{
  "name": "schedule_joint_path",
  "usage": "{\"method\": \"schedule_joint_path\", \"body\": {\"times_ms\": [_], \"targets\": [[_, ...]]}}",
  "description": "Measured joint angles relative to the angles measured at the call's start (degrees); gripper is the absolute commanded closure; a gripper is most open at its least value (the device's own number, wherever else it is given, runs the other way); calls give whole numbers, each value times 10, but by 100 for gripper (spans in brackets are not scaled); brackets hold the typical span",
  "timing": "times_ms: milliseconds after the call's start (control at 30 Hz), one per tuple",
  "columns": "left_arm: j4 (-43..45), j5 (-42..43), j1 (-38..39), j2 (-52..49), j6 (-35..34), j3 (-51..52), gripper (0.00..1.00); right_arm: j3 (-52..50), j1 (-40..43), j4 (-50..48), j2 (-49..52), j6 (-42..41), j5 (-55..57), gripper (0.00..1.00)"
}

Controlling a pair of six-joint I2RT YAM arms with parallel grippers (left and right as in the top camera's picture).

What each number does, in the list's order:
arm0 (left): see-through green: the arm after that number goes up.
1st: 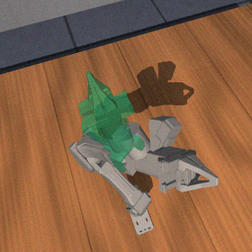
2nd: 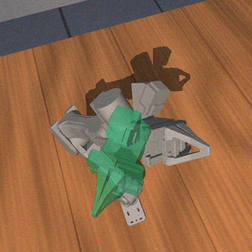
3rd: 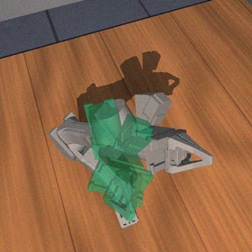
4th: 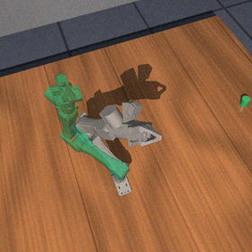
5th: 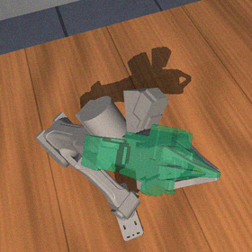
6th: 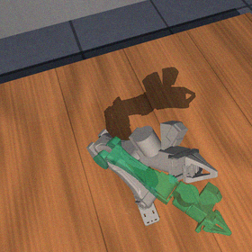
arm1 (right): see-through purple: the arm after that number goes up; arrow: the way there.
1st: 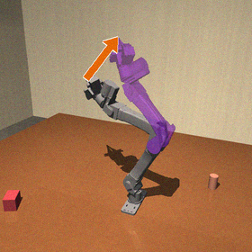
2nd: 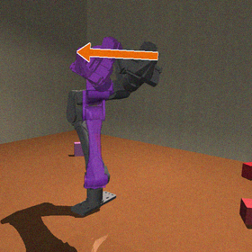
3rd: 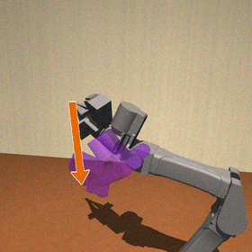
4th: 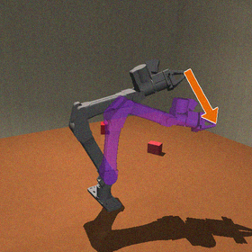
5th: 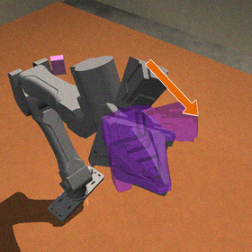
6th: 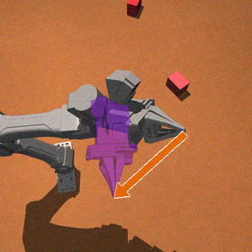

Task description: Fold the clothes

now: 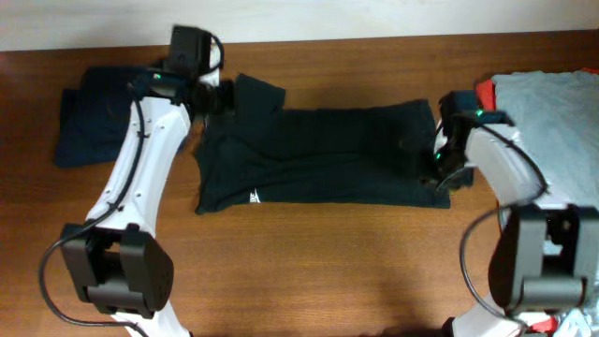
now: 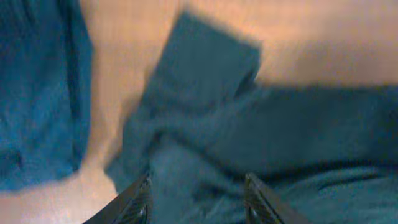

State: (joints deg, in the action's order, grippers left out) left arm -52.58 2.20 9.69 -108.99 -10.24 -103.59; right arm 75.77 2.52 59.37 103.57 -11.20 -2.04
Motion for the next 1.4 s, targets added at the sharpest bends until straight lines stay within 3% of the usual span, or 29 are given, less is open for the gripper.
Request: {"method": "schedule_joint_path", "body": {"times_ms": [267,300,367,433,800,1400], "targets": [[85,-3,0,-1,4,-81,51,119,0,27,-30,6,-14,42],[96,-7,0,-5,4,-82,49,122,0,14,-30,7,-15,40],[125,-10,0,-22,6,-84,32,122,0,-7,-30,7,-15,36],[163,-12,0,-51,8,-87,28,122,0,-20,-30,6,-15,34],[285,-16,0,-236,28,-87,28,122,0,-24,-30,6,-12,32],[297,-16,0,-327,95,-87,29,79,0,-37,-30,7,18,32]]}}
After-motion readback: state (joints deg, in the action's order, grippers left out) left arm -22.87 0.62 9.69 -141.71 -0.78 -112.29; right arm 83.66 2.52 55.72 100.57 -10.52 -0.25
